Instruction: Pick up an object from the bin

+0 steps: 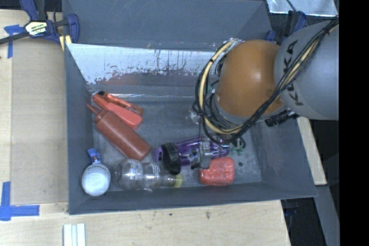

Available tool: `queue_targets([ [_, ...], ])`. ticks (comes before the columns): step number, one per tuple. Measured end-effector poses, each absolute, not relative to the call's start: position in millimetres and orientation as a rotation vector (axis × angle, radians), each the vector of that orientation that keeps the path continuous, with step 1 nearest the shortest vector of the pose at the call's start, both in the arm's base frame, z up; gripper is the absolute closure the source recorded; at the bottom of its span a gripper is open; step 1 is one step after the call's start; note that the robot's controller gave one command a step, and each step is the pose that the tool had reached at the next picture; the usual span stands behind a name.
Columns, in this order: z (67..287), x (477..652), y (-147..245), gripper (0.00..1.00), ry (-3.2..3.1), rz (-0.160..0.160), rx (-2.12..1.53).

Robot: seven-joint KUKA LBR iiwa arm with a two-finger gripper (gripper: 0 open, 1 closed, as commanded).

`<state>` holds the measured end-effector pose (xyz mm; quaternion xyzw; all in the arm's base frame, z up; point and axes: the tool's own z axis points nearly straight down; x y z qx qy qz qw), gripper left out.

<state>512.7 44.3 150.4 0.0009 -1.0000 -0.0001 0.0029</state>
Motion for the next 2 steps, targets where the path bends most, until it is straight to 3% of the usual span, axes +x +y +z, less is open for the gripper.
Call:
queue_targets([
  [1,153.2,513.4,44.2,0.00,-3.140,-0.001,0.002],
  [2,155.0,506.5,38.6,0.00,-3.133,-0.001,0.256],
])
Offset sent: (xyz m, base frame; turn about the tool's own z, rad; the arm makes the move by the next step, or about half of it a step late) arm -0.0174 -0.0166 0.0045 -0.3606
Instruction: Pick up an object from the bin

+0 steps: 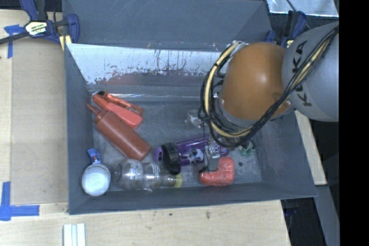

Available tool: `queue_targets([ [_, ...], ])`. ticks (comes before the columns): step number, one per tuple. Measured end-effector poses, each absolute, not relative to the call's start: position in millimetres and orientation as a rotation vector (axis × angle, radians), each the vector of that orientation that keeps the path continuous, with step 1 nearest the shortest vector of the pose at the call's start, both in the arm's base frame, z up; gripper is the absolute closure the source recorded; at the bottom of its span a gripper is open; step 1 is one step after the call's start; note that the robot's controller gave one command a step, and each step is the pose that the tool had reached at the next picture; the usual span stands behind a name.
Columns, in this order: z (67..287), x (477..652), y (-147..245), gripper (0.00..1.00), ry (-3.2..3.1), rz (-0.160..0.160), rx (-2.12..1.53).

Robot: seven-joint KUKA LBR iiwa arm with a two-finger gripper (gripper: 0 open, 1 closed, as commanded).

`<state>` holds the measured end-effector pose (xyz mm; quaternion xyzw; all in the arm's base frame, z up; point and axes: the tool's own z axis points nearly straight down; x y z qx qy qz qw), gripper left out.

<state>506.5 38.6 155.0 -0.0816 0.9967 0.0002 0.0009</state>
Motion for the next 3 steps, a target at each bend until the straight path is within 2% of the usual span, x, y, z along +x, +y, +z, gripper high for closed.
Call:
queue_targets([
  [1,123,511.2,36,0.00,3.098,-0.001,-0.494],
  [2,70,525.1,54,1.00,3.137,0.000,-0.165],
  [3,70,525.1,54,1.00,3.137,0.000,-0.164],
])
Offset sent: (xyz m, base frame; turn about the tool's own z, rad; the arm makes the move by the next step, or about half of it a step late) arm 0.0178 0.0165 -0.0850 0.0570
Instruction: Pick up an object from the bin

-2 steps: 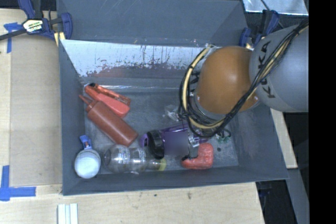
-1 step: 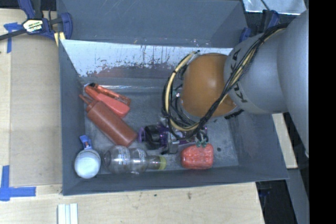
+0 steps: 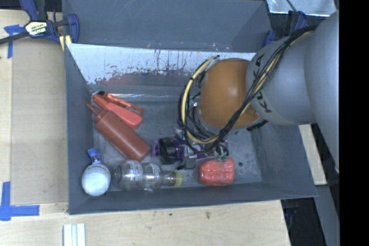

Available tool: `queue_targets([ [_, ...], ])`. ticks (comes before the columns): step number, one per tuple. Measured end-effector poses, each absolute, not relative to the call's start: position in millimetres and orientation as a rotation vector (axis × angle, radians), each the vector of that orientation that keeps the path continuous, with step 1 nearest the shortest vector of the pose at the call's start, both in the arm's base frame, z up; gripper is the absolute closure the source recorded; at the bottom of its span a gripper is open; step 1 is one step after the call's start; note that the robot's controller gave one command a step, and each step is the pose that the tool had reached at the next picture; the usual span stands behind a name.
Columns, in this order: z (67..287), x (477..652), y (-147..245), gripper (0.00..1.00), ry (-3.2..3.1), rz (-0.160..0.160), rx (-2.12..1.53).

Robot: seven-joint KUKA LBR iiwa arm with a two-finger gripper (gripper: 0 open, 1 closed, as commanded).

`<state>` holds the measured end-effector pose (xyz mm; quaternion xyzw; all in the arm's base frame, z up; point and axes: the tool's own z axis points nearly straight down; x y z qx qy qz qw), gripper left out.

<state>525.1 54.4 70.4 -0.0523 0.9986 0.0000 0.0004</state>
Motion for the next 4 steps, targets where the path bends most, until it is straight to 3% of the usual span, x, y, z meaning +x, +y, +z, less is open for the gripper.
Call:
queue_targets([
  [1,73,524.7,54,1.00,3.138,0.000,-0.165],
  [2,71,535.2,136,1.00,3.035,-0.002,-0.766],
  [3,71,535.2,136,1.00,3.035,-0.002,-0.766],
  [4,210,533.6,128,1.00,3.047,0.000,-0.756],
])
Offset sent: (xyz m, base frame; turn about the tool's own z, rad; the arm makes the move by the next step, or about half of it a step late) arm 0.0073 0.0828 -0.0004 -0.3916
